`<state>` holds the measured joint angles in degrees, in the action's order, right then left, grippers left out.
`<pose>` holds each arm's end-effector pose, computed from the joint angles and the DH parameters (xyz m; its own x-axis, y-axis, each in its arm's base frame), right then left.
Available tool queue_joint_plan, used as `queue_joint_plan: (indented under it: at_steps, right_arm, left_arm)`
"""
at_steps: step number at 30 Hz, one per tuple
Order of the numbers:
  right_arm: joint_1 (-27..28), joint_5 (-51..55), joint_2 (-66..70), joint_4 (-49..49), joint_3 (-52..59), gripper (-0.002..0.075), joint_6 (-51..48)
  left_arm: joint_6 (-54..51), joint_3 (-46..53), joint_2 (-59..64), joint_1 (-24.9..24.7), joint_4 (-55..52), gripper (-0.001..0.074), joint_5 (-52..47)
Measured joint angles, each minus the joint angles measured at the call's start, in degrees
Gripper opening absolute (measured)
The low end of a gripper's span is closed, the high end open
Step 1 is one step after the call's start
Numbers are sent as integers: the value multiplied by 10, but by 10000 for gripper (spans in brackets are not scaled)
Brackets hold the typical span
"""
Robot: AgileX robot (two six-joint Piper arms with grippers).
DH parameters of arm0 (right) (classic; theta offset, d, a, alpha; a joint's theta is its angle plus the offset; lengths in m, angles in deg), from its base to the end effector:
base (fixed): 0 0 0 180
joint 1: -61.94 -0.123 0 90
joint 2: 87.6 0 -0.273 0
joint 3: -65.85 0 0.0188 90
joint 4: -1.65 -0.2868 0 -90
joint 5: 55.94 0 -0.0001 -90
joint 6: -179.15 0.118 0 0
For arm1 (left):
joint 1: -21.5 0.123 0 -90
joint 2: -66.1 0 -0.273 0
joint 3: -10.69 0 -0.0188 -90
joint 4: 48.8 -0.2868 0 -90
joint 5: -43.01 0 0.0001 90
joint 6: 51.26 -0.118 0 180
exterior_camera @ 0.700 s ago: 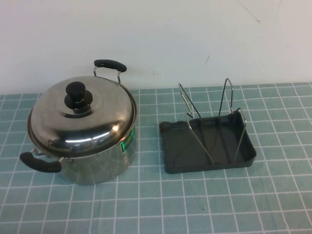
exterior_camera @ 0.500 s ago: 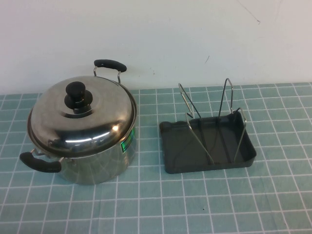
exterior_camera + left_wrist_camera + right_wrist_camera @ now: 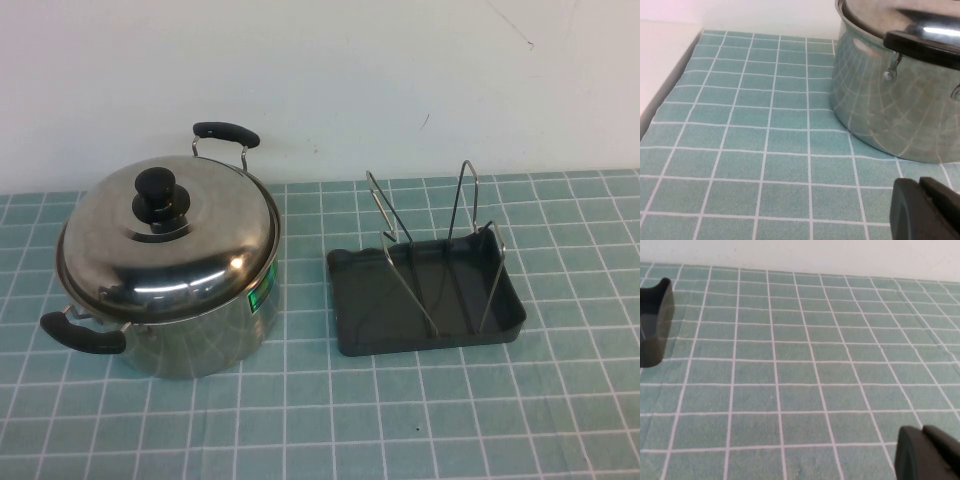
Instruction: Put pot lid on rack
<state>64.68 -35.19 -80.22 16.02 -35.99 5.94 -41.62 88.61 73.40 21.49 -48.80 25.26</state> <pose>0.1262 -0.0165 0.1672 -0.2837 -0.1025 -0.9534 0.0998 0.9857 -0.1357 0.1284 0.0000 0.1737 -0.2213 -0.1674 -0.9607 -0.0374 0.9859 -0.1632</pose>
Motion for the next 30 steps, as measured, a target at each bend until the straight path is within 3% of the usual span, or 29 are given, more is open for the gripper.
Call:
queue_joint_plan:
  at_steps: [19, 22, 30]
  right_arm:
    - [0, -11, 0, 0, 0, -1, 1]
    - [0, -67, 0, 0, 3, -1, 1]
    - [0, -351, 0, 2, 3, -1, 1]
  left_arm:
    - [0, 1, 0, 0, -8, -3, 27]
    - [0, 1, 0, 0, -9, -3, 103]
    - [-1, 1, 0, 0, -10, -3, 405]
